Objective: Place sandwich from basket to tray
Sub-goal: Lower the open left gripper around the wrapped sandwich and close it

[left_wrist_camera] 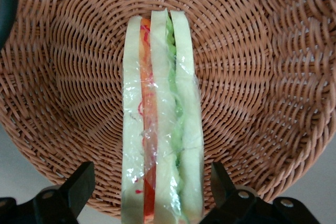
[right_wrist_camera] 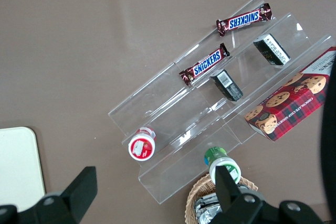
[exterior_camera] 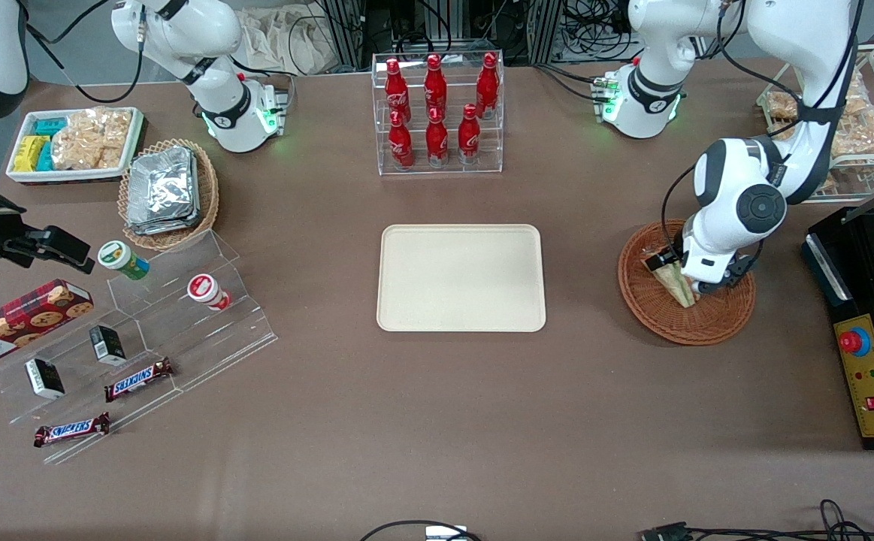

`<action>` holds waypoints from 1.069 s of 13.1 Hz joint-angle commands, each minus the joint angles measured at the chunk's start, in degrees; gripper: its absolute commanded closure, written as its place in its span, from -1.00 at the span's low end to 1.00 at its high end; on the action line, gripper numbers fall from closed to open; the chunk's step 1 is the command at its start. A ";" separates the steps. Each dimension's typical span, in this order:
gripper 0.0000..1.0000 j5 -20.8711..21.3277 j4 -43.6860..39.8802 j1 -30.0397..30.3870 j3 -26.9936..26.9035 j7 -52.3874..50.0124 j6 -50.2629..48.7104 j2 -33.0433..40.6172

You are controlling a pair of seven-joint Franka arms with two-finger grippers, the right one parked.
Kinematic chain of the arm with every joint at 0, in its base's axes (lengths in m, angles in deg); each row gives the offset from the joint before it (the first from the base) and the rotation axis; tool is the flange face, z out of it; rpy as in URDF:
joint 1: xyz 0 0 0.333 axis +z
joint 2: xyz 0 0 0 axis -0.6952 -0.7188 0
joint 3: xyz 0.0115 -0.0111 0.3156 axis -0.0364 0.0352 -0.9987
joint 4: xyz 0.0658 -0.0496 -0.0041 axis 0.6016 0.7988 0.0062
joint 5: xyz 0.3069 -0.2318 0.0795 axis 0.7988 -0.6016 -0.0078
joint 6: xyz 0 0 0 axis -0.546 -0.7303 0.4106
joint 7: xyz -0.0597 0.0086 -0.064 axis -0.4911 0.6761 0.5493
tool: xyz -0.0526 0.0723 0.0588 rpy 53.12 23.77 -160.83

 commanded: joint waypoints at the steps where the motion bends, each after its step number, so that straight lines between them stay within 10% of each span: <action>1: -0.80 0.69 0.51 0.40 0.22 -0.62 0.97 0.46; 2: -0.65 0.69 0.42 0.40 0.22 -0.62 0.97 0.38; 3: 0.66 0.69 0.24 0.40 0.22 -0.36 0.97 0.55; 4: 1.00 0.69 0.15 0.40 0.22 -0.27 0.80 0.72; 11: 1.00 0.69 -0.63 0.40 0.22 0.43 -1.12 1.60; 14: 1.00 0.69 -12.88 -0.04 0.65 1.82 -19.60 5.02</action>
